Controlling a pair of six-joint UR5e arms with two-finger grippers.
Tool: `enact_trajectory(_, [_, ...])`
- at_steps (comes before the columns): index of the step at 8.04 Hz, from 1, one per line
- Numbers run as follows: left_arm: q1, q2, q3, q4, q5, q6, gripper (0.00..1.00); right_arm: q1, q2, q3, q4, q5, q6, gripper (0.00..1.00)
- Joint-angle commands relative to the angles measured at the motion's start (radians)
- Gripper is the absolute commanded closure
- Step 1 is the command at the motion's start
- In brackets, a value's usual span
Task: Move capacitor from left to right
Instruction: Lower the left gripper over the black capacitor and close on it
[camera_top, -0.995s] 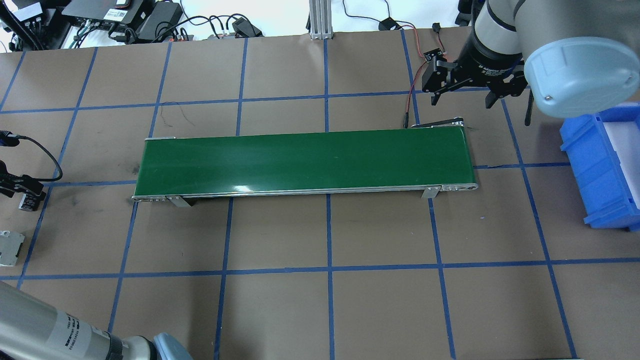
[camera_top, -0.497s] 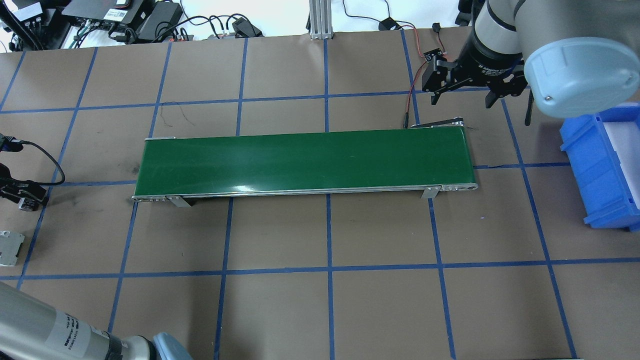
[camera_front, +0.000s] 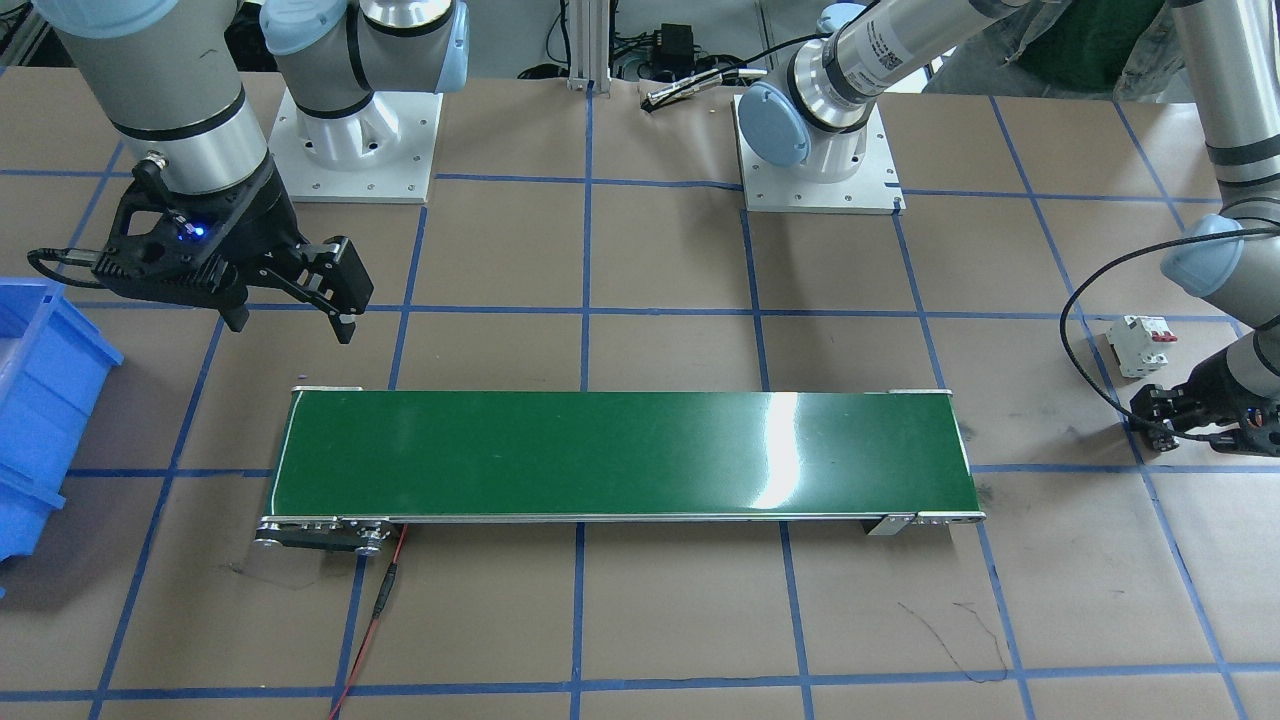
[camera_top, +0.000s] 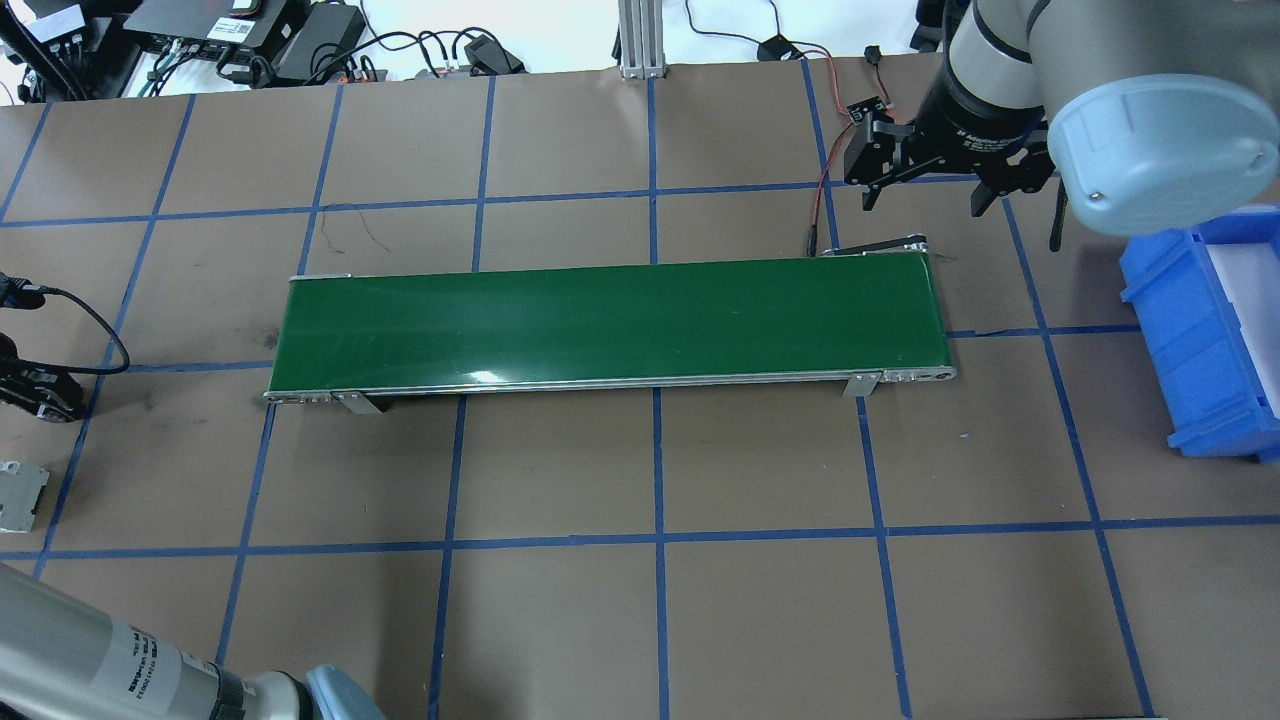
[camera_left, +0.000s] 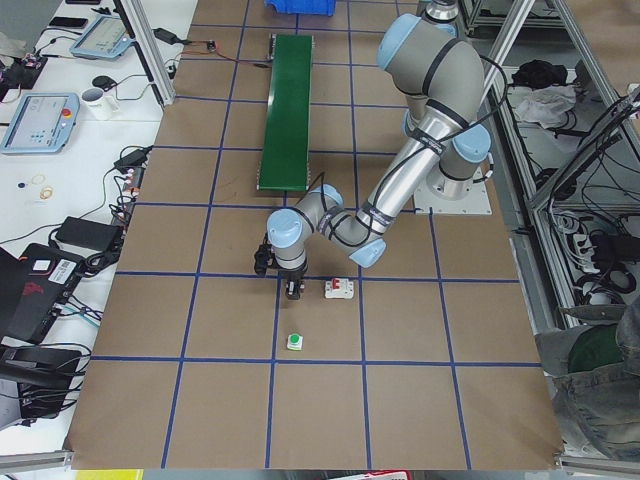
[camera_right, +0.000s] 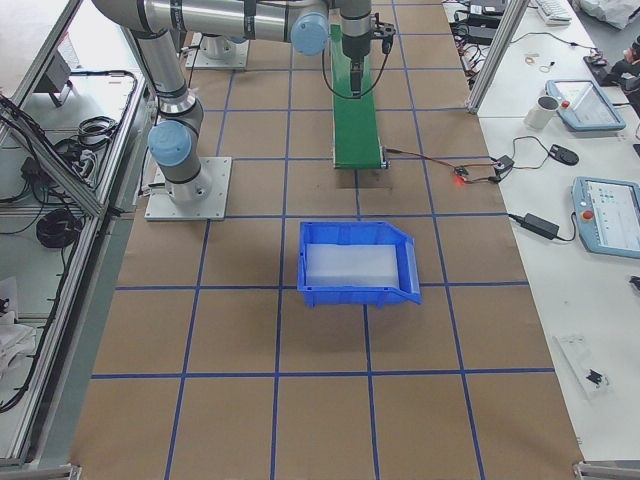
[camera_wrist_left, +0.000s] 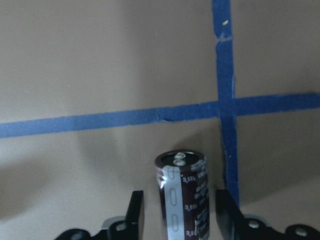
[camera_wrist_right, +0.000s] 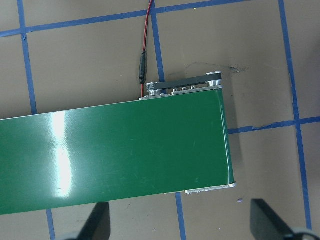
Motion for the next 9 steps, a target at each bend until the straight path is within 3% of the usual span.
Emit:
enact_trajectory(1, [0.000,-0.001,0.001,0.000,0.039,0.002,0.79,0.000,0.000,0.000,-0.001,-0.002,0.000,0.00])
enact_trajectory(2, [0.000,0.001,0.001,0.002,0.078,0.002,0.93,-0.001,0.000,0.000,-0.001,-0.002,0.001,0.00])
enact_trajectory(3, [-0.002,0.010,0.005,0.003,0.103,-0.001,0.98,0.000,0.000,0.000,-0.001,-0.003,0.003,0.00])
enact_trajectory(6, [-0.056,0.115,0.009,-0.009,0.119,-0.089,1.00,0.000,0.000,0.000,-0.003,-0.003,0.004,0.00])
enact_trajectory(9, [-0.254,0.279,0.014,-0.183,0.123,-0.282,1.00,-0.001,0.000,-0.002,-0.003,-0.009,0.004,0.00])
